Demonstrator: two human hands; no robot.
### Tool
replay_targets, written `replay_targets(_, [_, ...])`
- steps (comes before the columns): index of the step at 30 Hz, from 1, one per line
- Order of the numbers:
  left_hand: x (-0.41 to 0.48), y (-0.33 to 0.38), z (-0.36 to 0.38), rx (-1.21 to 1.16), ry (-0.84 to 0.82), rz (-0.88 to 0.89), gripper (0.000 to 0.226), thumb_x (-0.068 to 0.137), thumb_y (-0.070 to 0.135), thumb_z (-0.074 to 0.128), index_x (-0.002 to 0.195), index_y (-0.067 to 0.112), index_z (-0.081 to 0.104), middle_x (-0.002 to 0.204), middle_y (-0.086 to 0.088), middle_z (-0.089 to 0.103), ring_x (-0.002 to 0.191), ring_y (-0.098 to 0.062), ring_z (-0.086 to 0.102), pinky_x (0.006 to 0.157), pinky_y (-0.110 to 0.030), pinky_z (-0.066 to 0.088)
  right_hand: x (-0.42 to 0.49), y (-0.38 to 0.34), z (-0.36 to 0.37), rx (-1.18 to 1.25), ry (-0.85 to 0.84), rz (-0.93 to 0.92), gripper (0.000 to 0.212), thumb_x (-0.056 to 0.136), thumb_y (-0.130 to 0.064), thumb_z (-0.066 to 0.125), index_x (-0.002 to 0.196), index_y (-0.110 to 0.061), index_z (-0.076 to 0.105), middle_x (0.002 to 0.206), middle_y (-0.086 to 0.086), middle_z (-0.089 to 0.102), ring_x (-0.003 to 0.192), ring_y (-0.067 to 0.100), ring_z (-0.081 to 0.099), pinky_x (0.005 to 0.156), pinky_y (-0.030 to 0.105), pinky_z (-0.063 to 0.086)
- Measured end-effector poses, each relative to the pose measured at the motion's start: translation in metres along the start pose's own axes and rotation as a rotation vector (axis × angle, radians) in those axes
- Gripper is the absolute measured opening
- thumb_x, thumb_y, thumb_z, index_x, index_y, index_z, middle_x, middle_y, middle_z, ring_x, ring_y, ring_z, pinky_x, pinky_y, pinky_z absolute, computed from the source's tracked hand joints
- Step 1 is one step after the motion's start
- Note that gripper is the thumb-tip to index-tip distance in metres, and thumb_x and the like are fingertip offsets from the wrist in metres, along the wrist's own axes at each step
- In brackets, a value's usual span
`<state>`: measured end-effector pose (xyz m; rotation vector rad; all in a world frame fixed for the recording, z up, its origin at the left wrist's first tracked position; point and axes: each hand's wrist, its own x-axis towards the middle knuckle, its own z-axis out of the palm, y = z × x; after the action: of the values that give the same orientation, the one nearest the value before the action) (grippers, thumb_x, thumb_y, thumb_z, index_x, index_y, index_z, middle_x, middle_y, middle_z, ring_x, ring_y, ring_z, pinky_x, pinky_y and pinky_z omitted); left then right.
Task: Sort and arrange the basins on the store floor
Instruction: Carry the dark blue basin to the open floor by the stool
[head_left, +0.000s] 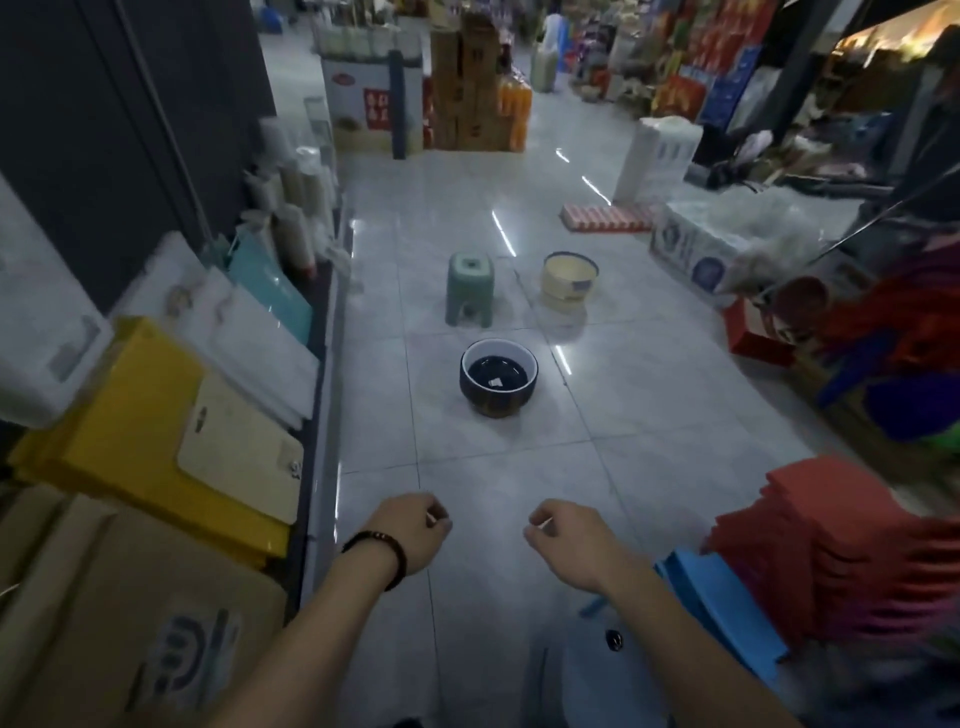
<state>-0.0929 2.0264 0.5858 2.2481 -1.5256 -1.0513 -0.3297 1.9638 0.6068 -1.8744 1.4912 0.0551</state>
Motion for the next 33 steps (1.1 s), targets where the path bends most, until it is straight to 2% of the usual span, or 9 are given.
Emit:
replay_targets(8, [0.189,0.036,-0.091,-0.024,-0.034,0.061,0.013,0.095,0.04,0.061,0.101,0.033,0.069,0.101,0.009,0.069,0.093,-0.012,0.064,0.086,-0.027,0.054,0.166,-0.037,-0.066,0.086,0.069,0.064,0.03,0.101,-0.041,0.06,0.124,-0.021,0.066,0.112,0.003,0.073,0.091,0.015,0.065,0.071,0.021,0.044])
replay_targets(12, [0.298,0.055,-0.12,-0.018,-0.043,0.059,0.02,0.096,0.038,0.06,0.109,0.028,0.071,0.103,0.007,0.069,0.093,-0.011,0.063,0.08,-0.022,0.049,0.278,-0.042,-0.105,0.17,0.078,0.08,0.032,0.1,-0.042,0.061,0.126,-0.023,0.066,0.117,0.0,0.072,0.096,0.015,0.066,0.078,0.024,0.046])
replay_targets(18, [0.442,0.087,-0.17,-0.033,-0.069,-0.012,0.014,0.095,0.039,0.061,0.103,0.031,0.07,0.104,0.009,0.069,0.094,-0.009,0.063,0.081,-0.022,0.049,0.441,-0.056,-0.171,0.239,0.011,0.103,0.04,0.101,-0.04,0.06,0.135,-0.019,0.062,0.127,0.003,0.068,0.101,0.017,0.063,0.084,0.025,0.046])
replay_targets(24, [0.585,0.12,-0.217,-0.014,-0.096,-0.034,0.019,0.097,0.038,0.059,0.11,0.028,0.069,0.104,0.008,0.066,0.092,-0.009,0.061,0.077,-0.019,0.046,0.576,-0.076,-0.238,0.228,-0.006,0.108,0.031,0.102,-0.036,0.06,0.128,-0.019,0.064,0.112,-0.004,0.066,0.089,0.008,0.062,0.062,0.013,0.041])
replay_targets(27, [0.672,0.15,-0.233,0.002,-0.119,0.023,0.016,0.097,0.039,0.059,0.107,0.029,0.068,0.102,0.009,0.065,0.092,-0.01,0.061,0.079,-0.022,0.048,0.645,-0.082,-0.273,0.221,0.018,0.143,0.03,0.101,-0.038,0.061,0.125,-0.022,0.066,0.116,-0.002,0.069,0.095,0.013,0.065,0.065,0.018,0.045])
replay_targets(31, [0.78,0.2,-0.257,0.054,-0.204,0.134,0.019,0.097,0.035,0.059,0.111,0.027,0.07,0.102,0.007,0.066,0.092,-0.014,0.061,0.082,-0.026,0.051,0.722,-0.088,-0.324,0.208,0.089,0.221,0.029,0.101,-0.037,0.061,0.126,-0.02,0.065,0.118,0.004,0.069,0.1,0.02,0.066,0.085,0.03,0.053])
replay_targets(33, [0.828,0.228,-0.268,0.063,-0.237,0.156,0.019,0.097,0.035,0.059,0.11,0.026,0.07,0.105,0.004,0.068,0.094,-0.017,0.063,0.086,-0.03,0.054,0.752,-0.087,-0.352,0.22,0.104,0.258,0.03,0.102,-0.038,0.06,0.126,-0.02,0.064,0.119,0.003,0.069,0.101,0.02,0.065,0.085,0.03,0.052])
